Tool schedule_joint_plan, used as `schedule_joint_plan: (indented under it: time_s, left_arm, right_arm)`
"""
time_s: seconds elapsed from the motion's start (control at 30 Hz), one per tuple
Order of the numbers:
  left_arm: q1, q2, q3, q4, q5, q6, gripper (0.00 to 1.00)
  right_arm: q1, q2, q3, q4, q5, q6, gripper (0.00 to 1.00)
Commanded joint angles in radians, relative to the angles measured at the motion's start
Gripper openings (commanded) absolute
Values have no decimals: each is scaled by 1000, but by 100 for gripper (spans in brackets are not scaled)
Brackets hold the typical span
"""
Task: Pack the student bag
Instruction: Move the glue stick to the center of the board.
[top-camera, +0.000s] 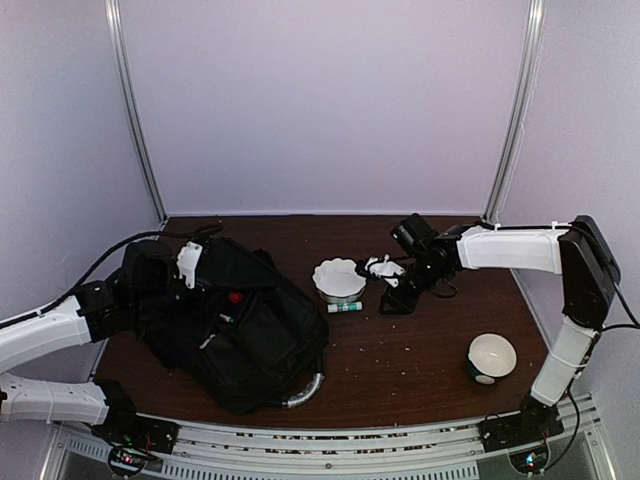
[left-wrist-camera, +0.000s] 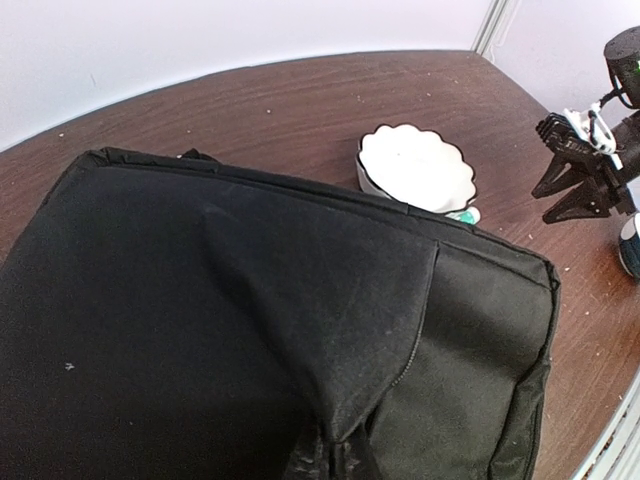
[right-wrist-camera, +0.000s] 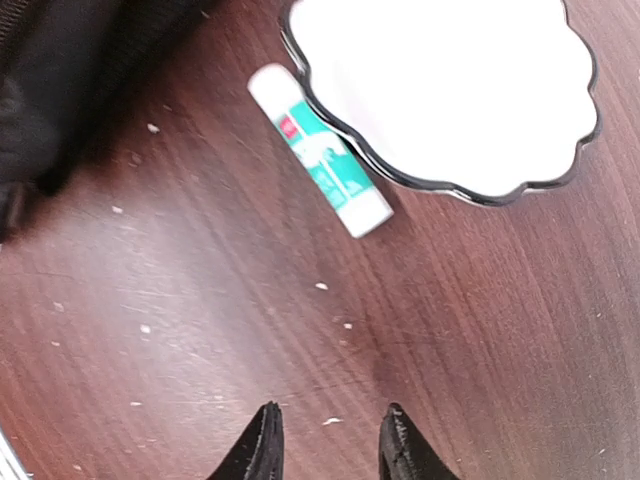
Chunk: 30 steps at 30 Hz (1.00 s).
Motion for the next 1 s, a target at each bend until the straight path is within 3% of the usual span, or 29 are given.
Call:
schedule_joint_plan:
  time_s: [0.0,0.63,0.97]
  left_arm:
    - [-7,-9,73,141,18,15,0]
    - [-7,7,80,155,25,14,0]
    - [-7,19,75,172,27,20,0]
  right_arm:
    - [-8,54,28,-11,79,-71,35]
    - [-4,316,363,-228,95,-154,41]
    - [38,373,432,-285,109,-184,41]
